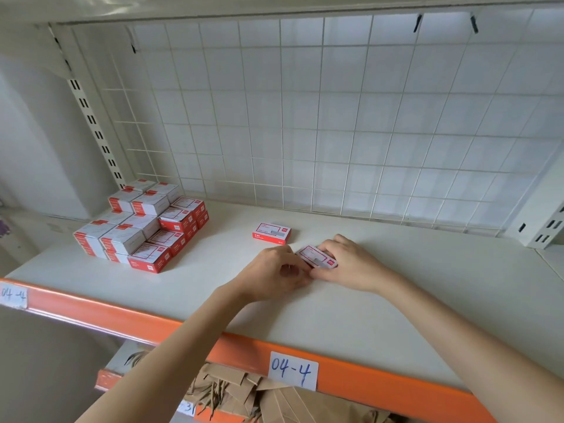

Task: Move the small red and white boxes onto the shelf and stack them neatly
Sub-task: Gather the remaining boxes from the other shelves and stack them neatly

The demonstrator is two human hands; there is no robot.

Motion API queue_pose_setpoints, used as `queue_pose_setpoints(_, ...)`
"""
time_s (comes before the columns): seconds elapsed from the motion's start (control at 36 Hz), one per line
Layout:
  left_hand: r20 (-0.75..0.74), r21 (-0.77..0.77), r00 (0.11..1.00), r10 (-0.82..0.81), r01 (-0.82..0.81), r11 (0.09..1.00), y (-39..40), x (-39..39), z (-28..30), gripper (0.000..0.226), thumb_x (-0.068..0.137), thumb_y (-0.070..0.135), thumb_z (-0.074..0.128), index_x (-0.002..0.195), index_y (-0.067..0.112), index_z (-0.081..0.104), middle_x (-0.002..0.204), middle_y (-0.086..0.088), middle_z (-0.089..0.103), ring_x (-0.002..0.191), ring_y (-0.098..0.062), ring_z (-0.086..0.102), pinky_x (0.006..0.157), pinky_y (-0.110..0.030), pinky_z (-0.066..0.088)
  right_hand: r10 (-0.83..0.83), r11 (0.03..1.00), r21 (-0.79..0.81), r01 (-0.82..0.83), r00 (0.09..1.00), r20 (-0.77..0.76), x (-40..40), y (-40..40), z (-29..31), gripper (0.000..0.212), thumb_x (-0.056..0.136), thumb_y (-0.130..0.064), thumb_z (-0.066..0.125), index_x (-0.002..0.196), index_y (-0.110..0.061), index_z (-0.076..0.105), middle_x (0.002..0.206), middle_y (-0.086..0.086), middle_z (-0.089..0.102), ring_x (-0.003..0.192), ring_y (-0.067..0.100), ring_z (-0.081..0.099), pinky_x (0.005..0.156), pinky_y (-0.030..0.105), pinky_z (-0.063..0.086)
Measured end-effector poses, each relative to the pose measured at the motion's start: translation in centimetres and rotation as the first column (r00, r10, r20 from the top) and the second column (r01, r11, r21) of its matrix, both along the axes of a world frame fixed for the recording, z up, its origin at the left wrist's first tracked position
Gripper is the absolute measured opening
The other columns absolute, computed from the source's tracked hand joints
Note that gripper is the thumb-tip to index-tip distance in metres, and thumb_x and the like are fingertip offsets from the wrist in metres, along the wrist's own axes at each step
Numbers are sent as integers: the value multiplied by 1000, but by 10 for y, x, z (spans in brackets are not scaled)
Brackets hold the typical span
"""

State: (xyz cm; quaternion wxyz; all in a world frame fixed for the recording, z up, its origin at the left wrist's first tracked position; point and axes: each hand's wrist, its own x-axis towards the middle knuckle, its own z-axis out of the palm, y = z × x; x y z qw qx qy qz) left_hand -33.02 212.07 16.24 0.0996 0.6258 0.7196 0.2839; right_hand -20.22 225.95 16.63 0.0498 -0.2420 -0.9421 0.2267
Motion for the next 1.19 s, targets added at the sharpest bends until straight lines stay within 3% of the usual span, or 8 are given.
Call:
queue_pose_setpoints(0.08,-24,-29,1000,-10,9,1000,-6,-3,6,16,79,16,72,95,15,74,80,1,52,67,-1,47,67,-9,35,11,1000,23,-10,1000,-26,-14,2,3,41,83,-32,63,121,-19,54,114,2,47,117,19,41,96,31,39)
queue_pose_setpoints(0.14,-37,-29,999,-22,21,999,-11,-6,9,14,78,16,72,92,15,74,84,-3,56,69,-6,47,67,-12,36,-6,998,69,8,999,-34,-24,4,5,41,84,-33,62,121,-18,53,118,4,47,120,21,37,98,31,37)
queue_pose_setpoints(0.22,-56,-41,998,-37,35,999,-18,-10,11,16,78,18,73,94,15,74,91,-5,59,75,-8,50,67,-4,33,-41,993,111,42,999,-6,-37,7,7,43,85,-39,62,123,-20,53,121,5,46,120,22,36,99,35,38)
queue_pose_setpoints(0.33,-67,-56,997,-45,41,998,-24,-15,11,20,79,21,74,98,16,73,94,-5,58,77,-8,51,68,-3,33,-51,989,143,45,998,39,-46,11,8,44,87,-31,57,129,-21,50,126,7,45,124,25,33,100,34,37)
queue_pose_setpoints(0.58,-152,-95,981,-122,109,990,-19,-17,14,22,83,27,69,103,16,71,98,-5,58,83,-8,49,79,-20,42,-81,982,173,72,996,47,-44,11,13,51,88,-32,56,135,-16,45,130,7,43,127,26,32,104,32,33)
queue_pose_setpoints(0.69,-214,-132,961,-174,148,980,-10,-18,14,22,85,30,65,104,19,69,99,-2,58,92,-13,54,84,-30,46,-92,971,226,83,995,28,-27,10,15,48,88,-33,57,132,-14,47,131,5,44,127,22,31,104,34,33)
queue_pose_setpoints(0.89,-328,-156,899,-290,251,955,14,-4,16,20,88,30,60,103,19,67,99,0,56,93,-19,55,79,-34,47,-79,950,309,53,994,72,18,6,14,40,89,-23,52,128,-15,47,129,1,46,123,19,36,102,34,34)
queue_pose_setpoints(1.19,-460,-182,795,-396,352,918,52,100,33,24,91,34,54,109,22,64,106,2,57,98,-17,56,78,-29,45,-129,868,494,54,984,120,146,10,21,33,92,-22,45,124,-15,50,126,-1,49,119,17,42,96,34,39)
